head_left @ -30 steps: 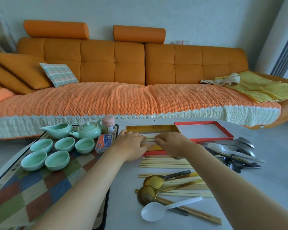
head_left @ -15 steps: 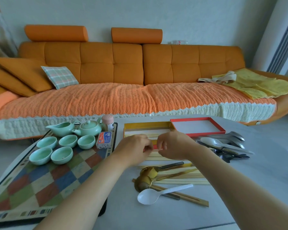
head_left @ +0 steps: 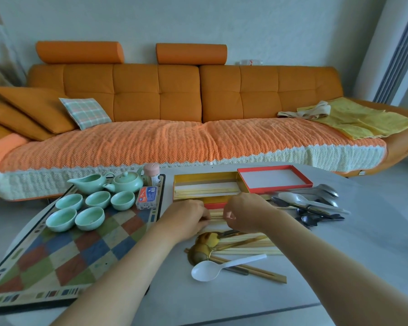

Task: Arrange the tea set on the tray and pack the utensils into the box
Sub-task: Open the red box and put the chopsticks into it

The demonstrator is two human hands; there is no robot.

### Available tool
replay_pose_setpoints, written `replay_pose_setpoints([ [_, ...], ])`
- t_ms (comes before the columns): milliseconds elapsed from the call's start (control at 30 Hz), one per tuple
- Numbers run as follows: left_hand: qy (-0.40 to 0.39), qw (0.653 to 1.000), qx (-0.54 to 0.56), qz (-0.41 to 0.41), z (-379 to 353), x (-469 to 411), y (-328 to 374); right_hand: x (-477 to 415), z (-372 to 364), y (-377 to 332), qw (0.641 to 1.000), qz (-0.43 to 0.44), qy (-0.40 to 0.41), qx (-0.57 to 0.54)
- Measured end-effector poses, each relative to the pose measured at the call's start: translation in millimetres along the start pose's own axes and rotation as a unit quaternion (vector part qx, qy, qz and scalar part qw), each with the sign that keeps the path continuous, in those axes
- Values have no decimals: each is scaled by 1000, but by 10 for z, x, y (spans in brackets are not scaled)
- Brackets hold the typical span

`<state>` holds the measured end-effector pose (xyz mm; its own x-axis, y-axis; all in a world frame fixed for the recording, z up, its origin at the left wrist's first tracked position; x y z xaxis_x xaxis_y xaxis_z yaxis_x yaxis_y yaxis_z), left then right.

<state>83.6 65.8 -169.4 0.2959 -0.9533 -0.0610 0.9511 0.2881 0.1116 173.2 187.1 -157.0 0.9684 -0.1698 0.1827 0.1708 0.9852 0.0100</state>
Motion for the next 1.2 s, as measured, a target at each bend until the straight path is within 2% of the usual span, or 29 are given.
replay_pose_setpoints([
  [167,39,996,75,31,80,-29,-189,-18,109,91,996,-1,38,-81],
  [333,184,979,82,38,356,-83,-378,-159,288,302,978,-27,86,-186],
  [433,253,965,49,52,426,-149,-476,-337,342,339,974,-38,143,-172],
  [500,266,961,18,72,424,-207,-540,-466,368,340,973,-46,173,-148],
  [633,216,974,11,70,328,-335,-637,-750,304,399,977,-98,149,-114],
  [800,67,993,32,89,124,-511,-775,-974,200,416,978,-134,102,-123],
  [933,-39,993,25,105,3,-545,-820,-1046,195,453,969,-156,121,-149],
  [1033,-122,987,-19,106,-58,-573,-797,-1066,184,475,967,-146,136,-158],
  [1100,-126,984,-18,122,-51,-574,-804,-1064,185,473,968,-144,134,-153],
  [1200,-85,985,-38,142,-31,-576,-805,-1053,181,427,977,-137,99,-134],
])
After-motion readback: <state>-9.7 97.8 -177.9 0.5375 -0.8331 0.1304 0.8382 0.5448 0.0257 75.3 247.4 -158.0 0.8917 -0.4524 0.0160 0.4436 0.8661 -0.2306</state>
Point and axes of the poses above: each hand's wrist, its own x-axis away from the middle knuckle, its own z-axis out of the back of the hand, y = z × x, the point moved 5 cm from there along -x, towards the middle knuckle, and after that the axes turned 9 degrees about -y, right-handed, at the moved point
